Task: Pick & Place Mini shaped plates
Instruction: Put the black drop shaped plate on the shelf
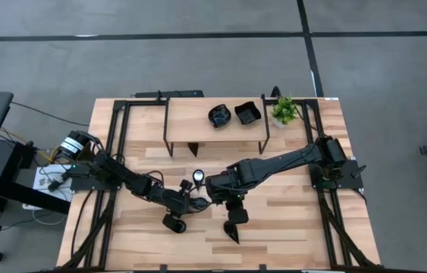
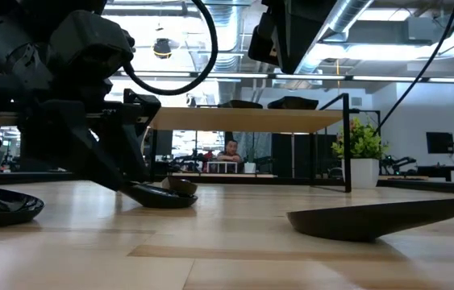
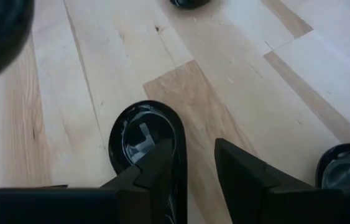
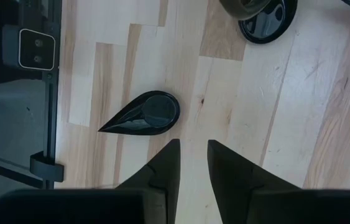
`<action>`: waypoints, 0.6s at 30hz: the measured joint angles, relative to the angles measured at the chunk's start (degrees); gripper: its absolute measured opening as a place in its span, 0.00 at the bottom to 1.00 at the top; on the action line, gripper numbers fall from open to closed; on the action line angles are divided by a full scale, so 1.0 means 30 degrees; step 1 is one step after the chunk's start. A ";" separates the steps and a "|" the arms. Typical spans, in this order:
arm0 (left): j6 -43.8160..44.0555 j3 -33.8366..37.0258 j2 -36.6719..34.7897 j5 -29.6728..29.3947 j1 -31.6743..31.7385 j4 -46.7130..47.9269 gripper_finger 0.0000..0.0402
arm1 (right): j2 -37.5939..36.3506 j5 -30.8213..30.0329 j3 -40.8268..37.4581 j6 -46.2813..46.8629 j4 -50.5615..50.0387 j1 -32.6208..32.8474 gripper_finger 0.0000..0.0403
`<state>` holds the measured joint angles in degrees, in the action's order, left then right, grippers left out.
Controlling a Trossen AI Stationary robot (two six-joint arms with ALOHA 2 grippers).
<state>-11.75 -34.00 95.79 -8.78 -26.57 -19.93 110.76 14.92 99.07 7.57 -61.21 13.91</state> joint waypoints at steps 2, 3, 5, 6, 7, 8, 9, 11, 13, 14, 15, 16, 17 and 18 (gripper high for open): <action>0.0000 0.0000 0.0000 0.0154 0.0024 -0.0028 0.29 | 0.0000 0.0000 0.0000 0.0000 0.0000 0.0000 0.19; 0.0000 0.0000 0.0000 0.0168 0.0075 -0.0056 0.28 | 0.0000 0.0000 0.0000 0.0000 -0.0007 0.0000 0.19; 0.0021 0.0000 0.0000 0.0290 0.0138 -0.0099 0.28 | 0.0000 0.0000 0.0000 0.0000 -0.0007 0.0000 0.19; 0.0042 0.0000 0.0000 0.0319 0.0160 -0.0113 0.28 | 0.0000 0.0000 0.0000 0.0000 -0.0007 0.0000 0.19; 0.0044 0.0000 0.0000 0.0323 0.0160 -0.0119 0.28 | 0.0000 0.0000 0.0000 0.0000 -0.0007 0.0000 0.19; 0.0044 0.0000 0.0000 0.0366 0.0150 -0.0143 0.28 | 0.0000 0.0000 0.0000 0.0000 -0.0007 0.0000 0.19; 0.0044 0.0000 0.0000 0.0405 0.0146 -0.0175 0.28 | 0.0000 0.0000 0.0000 0.0000 -0.0007 0.0000 0.19; 0.0044 0.0000 0.0000 0.0437 0.0138 -0.0188 0.29 | 0.0000 0.0000 0.0000 0.0000 -0.0007 0.0000 0.19; 0.0044 0.0000 0.0006 0.0430 0.0144 -0.0199 0.30 | 0.0000 0.0000 0.0000 0.0000 -0.0007 0.0000 0.19; 0.0028 0.0000 0.0102 0.0425 0.0146 -0.0311 0.30 | 0.0000 0.0000 0.0000 0.0000 -0.0007 0.0000 0.19; 0.0019 0.0000 0.0206 0.0438 0.0146 -0.0385 0.30 | 0.0000 0.0000 0.0000 0.0000 0.0000 0.0000 0.19; 0.0029 0.0003 0.0305 0.0529 0.0146 -0.0380 0.30 | 0.0000 0.0000 0.0000 0.0000 -0.0007 0.0000 0.19; 0.0049 0.0007 0.0464 0.0660 0.0175 -0.0510 0.30 | 0.0000 0.0000 0.0000 0.0000 -0.0007 0.0000 0.19; 0.0057 0.0000 0.0633 0.0822 0.0223 -0.0726 0.30 | 0.0000 0.0000 0.0000 0.0000 -0.0001 0.0000 0.19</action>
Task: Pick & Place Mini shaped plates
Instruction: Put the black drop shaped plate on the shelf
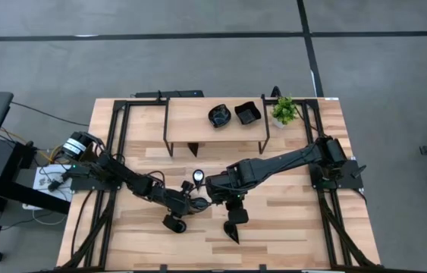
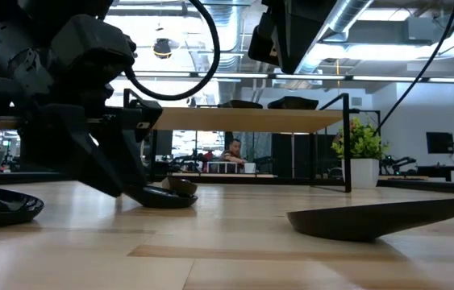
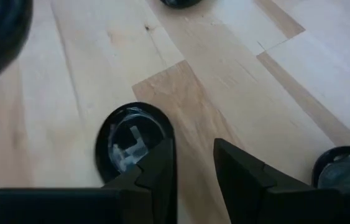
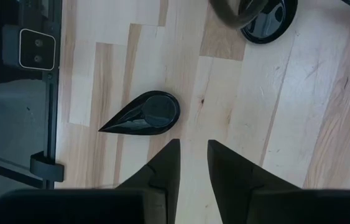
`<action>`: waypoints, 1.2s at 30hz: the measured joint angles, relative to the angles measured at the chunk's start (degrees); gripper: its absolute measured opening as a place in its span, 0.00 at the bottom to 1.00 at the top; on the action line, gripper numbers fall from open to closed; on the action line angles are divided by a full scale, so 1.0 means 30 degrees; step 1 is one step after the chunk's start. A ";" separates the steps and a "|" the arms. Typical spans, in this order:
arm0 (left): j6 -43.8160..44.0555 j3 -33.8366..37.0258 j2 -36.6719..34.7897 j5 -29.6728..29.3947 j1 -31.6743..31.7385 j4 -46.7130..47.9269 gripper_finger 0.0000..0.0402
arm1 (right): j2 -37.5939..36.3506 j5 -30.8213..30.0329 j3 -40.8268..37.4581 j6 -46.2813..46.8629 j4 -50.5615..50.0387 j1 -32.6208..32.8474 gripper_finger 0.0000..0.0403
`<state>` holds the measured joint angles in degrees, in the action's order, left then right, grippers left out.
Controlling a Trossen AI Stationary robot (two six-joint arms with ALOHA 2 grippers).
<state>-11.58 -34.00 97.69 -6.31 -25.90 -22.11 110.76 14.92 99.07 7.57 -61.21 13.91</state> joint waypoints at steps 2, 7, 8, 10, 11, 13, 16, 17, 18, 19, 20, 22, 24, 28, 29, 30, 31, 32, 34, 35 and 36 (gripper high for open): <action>0.0002 0.0007 0.0207 0.0214 0.0040 -0.0268 0.30 | 0.0000 0.0000 0.0000 0.0002 0.0001 0.0000 0.19; -0.0027 0.0000 0.0234 0.0182 0.0047 -0.0485 0.30 | 0.0000 0.0000 -0.0007 0.0007 0.0001 0.0000 0.19; -0.0029 0.0005 0.0234 0.0172 0.0055 -0.0487 0.30 | 0.0000 0.0000 0.0000 0.0007 0.0001 0.0000 0.19; -0.0056 0.0000 0.0234 0.0176 0.0181 -0.0459 0.30 | 0.0000 0.0000 0.0000 0.0007 0.0001 0.0000 0.19; -0.0056 0.0000 0.0234 0.0169 0.0253 -0.0421 0.30 | 0.0000 0.0000 0.0000 0.0004 0.0001 0.0000 0.19; -0.0234 0.0002 0.0234 0.0121 0.0388 -0.0373 0.30 | 0.0000 0.0000 0.0000 0.0006 0.0001 0.0000 0.19; -0.0525 0.0000 0.0234 0.0130 0.0542 -0.0373 0.30 | 0.0000 0.0000 0.0000 0.0007 0.0001 0.0000 0.19; -0.0518 0.0004 0.0238 0.0191 0.0575 -0.0373 0.30 | 0.0000 0.0000 0.0000 0.0007 0.0001 0.0000 0.19; -0.0504 0.0000 0.0319 0.0273 0.0586 -0.0406 0.30 | 0.0000 0.0000 0.0000 0.0007 -0.0002 0.0000 0.19; -0.0508 0.0000 0.0424 0.0302 0.0588 -0.0427 0.30 | 0.0000 0.0000 0.0000 0.0002 0.0001 0.0000 0.19; -0.0506 0.0007 0.0527 0.0307 0.0600 -0.0379 0.30 | 0.0000 0.0000 0.0000 0.0007 0.0000 0.0000 0.19; -0.0500 0.0007 0.0663 0.0308 0.0593 -0.0459 0.30 | 0.0000 0.0000 0.0000 0.0007 -0.0006 0.0000 0.19; -0.0500 0.0007 0.0693 0.0323 0.0593 -0.0639 0.30 | 0.0000 0.0000 0.0000 0.0007 -0.0006 0.0000 0.19; -0.0513 0.0007 0.0695 0.0302 0.0593 -0.0649 0.30 | 0.0000 0.0000 0.0000 0.0007 -0.0006 0.0000 0.19; -0.0540 0.0007 0.0693 0.0304 0.0593 -0.0649 0.30 | 0.0000 0.0000 0.0000 0.0002 -0.0006 0.0000 0.19; -0.0559 0.0007 0.0693 0.0331 0.0593 -0.0649 0.30 | 0.0000 0.0000 -0.0001 0.0007 -0.0006 0.0000 0.19; -0.0566 0.0007 0.0693 0.0405 0.0632 -0.0649 0.30 | 0.0000 0.0000 -0.0003 0.0004 -0.0006 0.0000 0.19; -0.0560 0.0007 0.0693 0.0537 0.0696 -0.0649 0.30 | 0.0000 0.0000 0.0000 0.0007 -0.0006 0.0000 0.19; -0.0566 0.0007 0.0693 0.0695 0.0782 -0.0642 0.30 | 0.0000 0.0000 0.0000 0.0007 -0.0006 0.0000 0.19; -0.0566 0.0007 0.0693 0.0746 0.0800 -0.0642 0.30 | 0.0000 0.0000 0.0000 0.0006 -0.0006 0.0000 0.19; -0.0566 0.0007 0.0700 0.0832 0.0804 -0.0642 0.29 | -0.0005 0.0000 0.0000 0.0007 -0.0006 0.0000 0.19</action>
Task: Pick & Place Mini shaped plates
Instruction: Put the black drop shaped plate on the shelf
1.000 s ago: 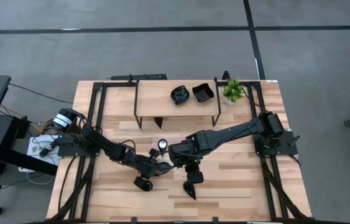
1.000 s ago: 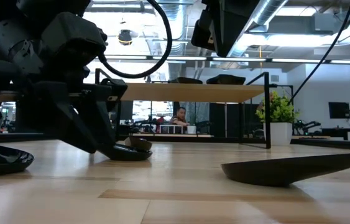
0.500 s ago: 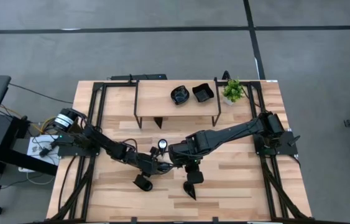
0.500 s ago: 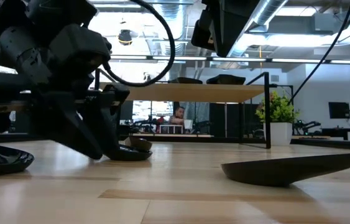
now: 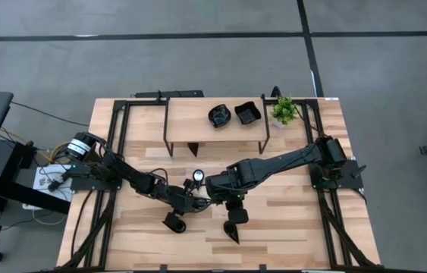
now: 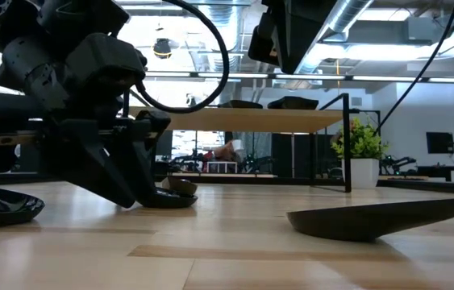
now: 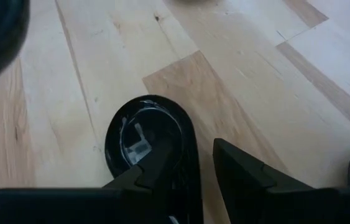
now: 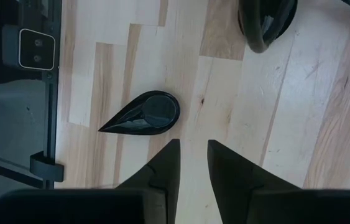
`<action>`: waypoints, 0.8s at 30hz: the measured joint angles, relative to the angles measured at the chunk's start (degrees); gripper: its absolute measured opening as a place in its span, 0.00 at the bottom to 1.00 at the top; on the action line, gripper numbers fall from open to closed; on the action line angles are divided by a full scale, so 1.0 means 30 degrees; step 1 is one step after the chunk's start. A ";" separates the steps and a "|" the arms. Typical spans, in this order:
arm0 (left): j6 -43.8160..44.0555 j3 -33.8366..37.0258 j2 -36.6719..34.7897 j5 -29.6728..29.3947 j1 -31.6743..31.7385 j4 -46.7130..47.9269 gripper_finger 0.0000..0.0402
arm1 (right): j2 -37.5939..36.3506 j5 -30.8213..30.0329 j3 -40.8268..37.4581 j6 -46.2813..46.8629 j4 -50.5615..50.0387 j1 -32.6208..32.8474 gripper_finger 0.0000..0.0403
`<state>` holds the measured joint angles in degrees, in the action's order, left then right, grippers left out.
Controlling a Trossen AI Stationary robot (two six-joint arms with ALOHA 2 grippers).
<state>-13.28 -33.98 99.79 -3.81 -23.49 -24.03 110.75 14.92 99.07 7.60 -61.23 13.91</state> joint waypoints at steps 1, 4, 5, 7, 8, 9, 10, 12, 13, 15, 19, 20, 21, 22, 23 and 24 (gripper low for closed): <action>0.0000 0.0000 -0.0004 0.0115 0.0003 0.0005 0.28 | 0.0005 0.0000 0.0000 0.0000 0.0000 0.0000 0.19; -0.0002 0.0000 0.0000 0.0277 -0.0015 0.0017 0.24 | 0.0005 0.0000 0.0000 0.0000 0.0000 0.0000 0.19; -0.0002 0.0000 -0.0005 0.0277 -0.0015 0.0024 0.22 | 0.0003 0.0000 0.0000 0.0014 0.0000 0.0000 0.19; -0.0003 0.0000 0.0000 0.0278 -0.0007 0.0045 0.19 | 0.0005 0.0001 0.0000 0.0135 0.0000 0.0000 0.19; 0.0000 0.0000 0.0000 0.0292 -0.0007 0.0051 0.17 | 0.0005 0.0000 0.0000 0.0139 0.0000 0.0000 0.19; 0.0000 0.0000 0.0000 0.0306 -0.0007 0.0058 0.16 | 0.0005 0.0000 0.0000 0.0146 0.0007 0.0000 0.19; -0.0007 0.0000 0.0000 0.0341 -0.0014 0.0058 0.14 | 0.0005 0.0000 0.0000 0.0146 0.0000 0.0000 0.19; -0.0001 0.0000 0.0000 0.0357 -0.0015 0.0066 0.11 | 0.0005 0.0000 0.0000 0.0146 0.0000 0.0000 0.19; -0.0002 0.0000 0.0000 0.0357 -0.0015 0.0066 0.10 | 0.0005 0.0000 0.0000 0.0151 0.0000 0.0000 0.19; -0.0004 0.0000 0.0000 0.0357 -0.0007 0.0066 0.08 | 0.0005 0.0000 0.0000 0.0273 0.0000 0.0000 0.19; -0.0015 -0.0008 0.0000 0.0349 -0.0007 0.0006 0.04 | 0.0005 0.0000 0.0000 0.0306 0.0000 0.0000 0.19; -0.0022 -0.0015 0.0000 0.0349 -0.0007 -0.0007 0.03 | 0.0005 0.0000 0.0000 0.0312 0.0000 0.0000 0.19; -0.0022 -0.0015 0.0000 0.0349 -0.0007 -0.0007 0.03 | 0.0000 0.0000 0.0000 0.0313 0.0000 0.0000 0.19; -0.0022 -0.0015 0.0000 0.0349 -0.0007 -0.0007 0.03 | 0.0005 0.0000 0.0000 0.0321 0.0000 0.0000 0.19; -0.0022 -0.0015 0.0000 0.0349 -0.0007 -0.0007 0.03 | 0.0003 0.0000 0.0000 0.0330 0.0000 0.0000 0.19; -0.0022 -0.0015 0.0000 0.0349 -0.0015 -0.0007 0.03 | 0.0005 0.0000 0.0000 0.0357 0.0000 0.0000 0.19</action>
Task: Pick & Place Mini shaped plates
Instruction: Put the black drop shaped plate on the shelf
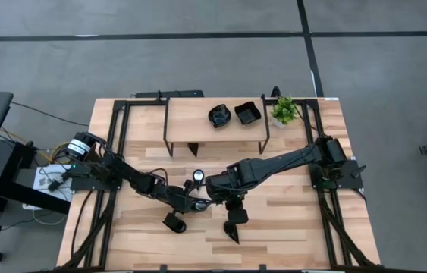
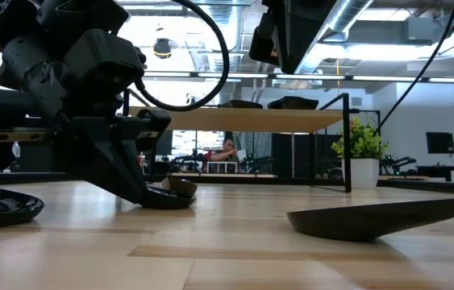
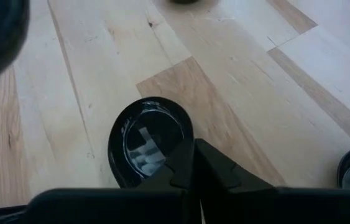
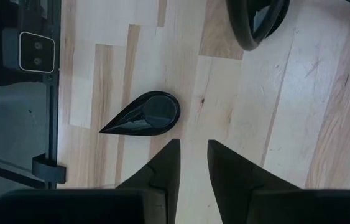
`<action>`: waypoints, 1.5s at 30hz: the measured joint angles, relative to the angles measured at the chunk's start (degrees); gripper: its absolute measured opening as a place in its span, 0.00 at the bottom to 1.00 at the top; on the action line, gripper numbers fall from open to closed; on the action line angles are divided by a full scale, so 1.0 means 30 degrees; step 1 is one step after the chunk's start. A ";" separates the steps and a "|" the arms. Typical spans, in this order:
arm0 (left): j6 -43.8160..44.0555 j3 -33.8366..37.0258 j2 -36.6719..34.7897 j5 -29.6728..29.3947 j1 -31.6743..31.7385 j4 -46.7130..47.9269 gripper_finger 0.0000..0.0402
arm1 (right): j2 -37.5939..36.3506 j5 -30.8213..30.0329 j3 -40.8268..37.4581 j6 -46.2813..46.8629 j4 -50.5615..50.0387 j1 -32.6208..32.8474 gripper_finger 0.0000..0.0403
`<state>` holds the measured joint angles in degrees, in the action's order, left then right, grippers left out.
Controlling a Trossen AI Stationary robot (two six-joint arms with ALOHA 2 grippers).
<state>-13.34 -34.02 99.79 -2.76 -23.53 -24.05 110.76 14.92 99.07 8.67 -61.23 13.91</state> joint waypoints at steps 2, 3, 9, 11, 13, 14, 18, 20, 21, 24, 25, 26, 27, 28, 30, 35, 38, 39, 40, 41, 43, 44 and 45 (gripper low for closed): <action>0.0000 0.0000 0.0000 -0.0007 -0.0043 0.0003 0.03 | 0.0000 0.0000 0.0000 0.0000 0.0000 0.0000 0.19; 0.0001 0.0000 0.0000 -0.0005 -0.0059 0.0007 0.04 | 0.0000 0.0000 0.0000 0.0000 0.0002 0.0000 0.19; 0.0007 0.0000 -0.0048 0.0022 -0.0066 0.0013 0.04 | 0.0000 0.0000 0.0000 0.0000 0.0000 0.0000 0.19; 0.0007 0.0000 -0.0145 0.0015 -0.0066 0.0003 0.03 | -0.0002 0.0003 0.0000 0.0000 0.0000 0.0000 0.19; 0.0015 0.0004 -0.0321 0.0015 -0.0066 0.0025 0.03 | 0.0000 0.0000 0.0000 0.0000 0.0000 0.0000 0.19; 0.0015 0.0000 -0.0395 0.0020 -0.0073 0.0016 0.03 | 0.0000 0.0007 0.0000 0.0000 0.0005 0.0000 0.19; 0.0022 0.0007 -0.0753 -0.0062 -0.0142 0.0126 0.03 | 0.0000 0.0007 0.0000 0.0000 -0.0022 0.0000 0.19; 0.0019 0.0007 -0.0882 -0.0330 -0.0289 0.0160 0.03 | -0.0004 0.0007 0.0000 -0.0004 -0.0018 0.0000 0.19; 0.0022 0.0015 -0.0922 -0.0456 -0.0356 0.0180 0.03 | -0.0006 0.0007 0.0000 -0.0007 -0.0036 -0.0006 0.19; 0.0029 0.0015 -0.0984 -0.0744 -0.0643 0.0258 0.03 | 0.0000 0.0007 0.0000 -0.0019 -0.0167 -0.0017 0.19; 0.0036 0.0015 -0.0984 -0.0888 -0.0747 0.0248 0.03 | 0.0000 0.0007 0.0000 -0.0033 -0.0211 -0.0036 0.19; 0.0075 0.0015 -0.0984 -0.1049 -0.0848 0.0258 0.03 | -0.0015 0.0007 0.0000 -0.0058 -0.0257 -0.0066 0.19; 0.0087 0.0015 -0.0984 -0.1109 -0.0945 0.0261 0.03 | -0.0066 0.0007 0.0000 -0.0058 -0.0265 -0.0102 0.19; 0.0095 0.0015 -0.0984 -0.1151 -0.1033 0.0260 0.03 | -0.0134 0.0007 0.0000 -0.0058 -0.0153 -0.0147 0.19; 0.0200 0.0015 -0.0991 -0.1205 -0.1176 0.0254 0.03 | -0.0506 -0.0009 0.0000 -0.0058 0.0316 -0.0204 0.19; 0.0585 0.0015 -0.1066 -0.1531 -0.1451 0.0253 0.04 | -0.2141 -0.0869 0.0007 -0.0045 0.1451 -0.0399 0.19; 0.0576 0.0015 -0.1519 -0.1662 -0.1479 0.0277 0.03 | -0.3144 -0.1621 0.0015 -0.0029 0.1944 -0.0452 0.19; 0.0573 0.0010 -0.1756 -0.1914 -0.1479 0.0351 0.03 | -0.3448 -0.1918 0.0015 -0.0022 0.2054 -0.0452 0.19; 0.0567 0.0015 -0.2019 -0.2216 -0.1470 0.0504 0.03 | -0.3703 -0.2158 0.0015 -0.0015 0.2181 -0.0452 0.19; 0.0539 0.0015 -0.2310 -0.2552 -0.1456 0.0586 0.03 | -0.3925 -0.2429 0.0017 -0.0007 0.2246 -0.0450 0.19; 0.0532 0.0013 -0.2925 -0.3221 -0.1376 0.0929 0.03 | -0.4299 -0.2856 0.0022 -0.0007 0.2200 -0.0444 0.19; 0.0529 0.0015 -0.3271 -0.3433 -0.1329 0.1085 0.03 | -0.4451 -0.3051 0.0022 -0.0007 0.2200 -0.0444 0.19; 0.0529 0.0015 -0.3604 -0.3583 -0.1273 0.1207 0.03 | -0.4569 -0.3283 0.0022 -0.0015 0.2195 -0.0444 0.19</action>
<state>-11.76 -33.98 88.98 -13.51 -27.35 -20.43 97.05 5.07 99.13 8.62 -54.65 12.58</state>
